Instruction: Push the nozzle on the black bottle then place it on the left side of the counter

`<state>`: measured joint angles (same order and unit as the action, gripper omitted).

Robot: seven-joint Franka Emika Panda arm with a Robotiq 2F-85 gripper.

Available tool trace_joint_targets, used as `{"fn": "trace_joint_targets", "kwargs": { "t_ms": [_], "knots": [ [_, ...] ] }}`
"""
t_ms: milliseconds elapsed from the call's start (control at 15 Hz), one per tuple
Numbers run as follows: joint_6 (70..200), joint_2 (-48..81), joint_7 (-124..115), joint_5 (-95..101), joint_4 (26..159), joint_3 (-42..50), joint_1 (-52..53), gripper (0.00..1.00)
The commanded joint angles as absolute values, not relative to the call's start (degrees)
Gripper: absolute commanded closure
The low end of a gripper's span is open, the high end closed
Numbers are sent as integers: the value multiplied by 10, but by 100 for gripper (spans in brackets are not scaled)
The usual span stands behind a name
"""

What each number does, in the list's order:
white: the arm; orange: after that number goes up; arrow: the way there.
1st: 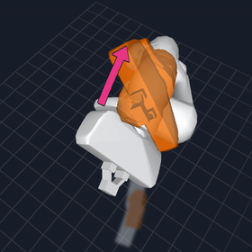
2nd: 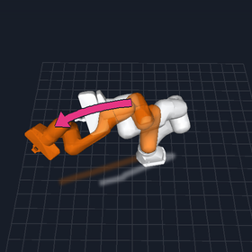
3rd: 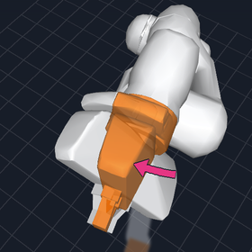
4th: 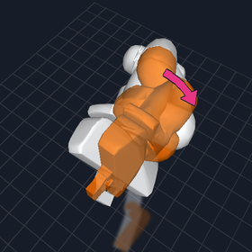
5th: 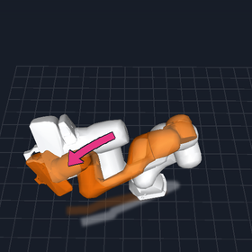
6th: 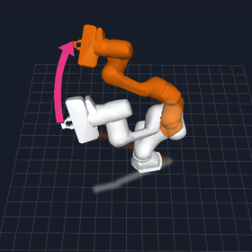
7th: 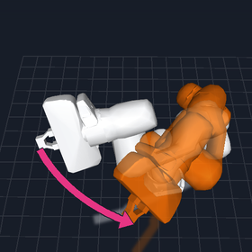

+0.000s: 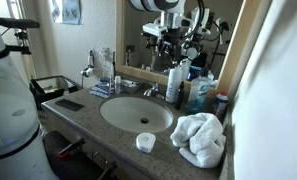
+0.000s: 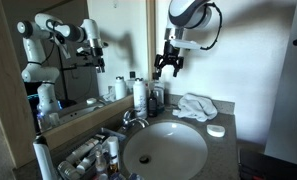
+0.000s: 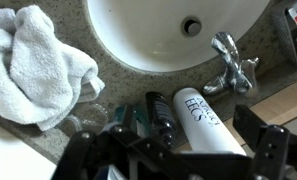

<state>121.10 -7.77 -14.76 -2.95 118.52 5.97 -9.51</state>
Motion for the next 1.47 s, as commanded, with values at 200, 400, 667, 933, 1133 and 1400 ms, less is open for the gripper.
{"fn": "trace_joint_targets", "kwargs": {
  "t_ms": [200, 400, 667, 933, 1133, 1400],
  "knots": [
    [1100, 90, -206, -8, 965, 79, -91, 0],
    [1065, 142, -210, -17, 899, 85, -91, 25],
    [1049, 196, -210, -31, 840, 87, -92, 51],
    [1047, 232, -211, -40, 812, 88, -94, 80],
    [1053, 251, -213, -47, 801, 89, -95, 96],
    [1053, 266, -218, -53, 791, 90, -95, 95]
  ]
}}
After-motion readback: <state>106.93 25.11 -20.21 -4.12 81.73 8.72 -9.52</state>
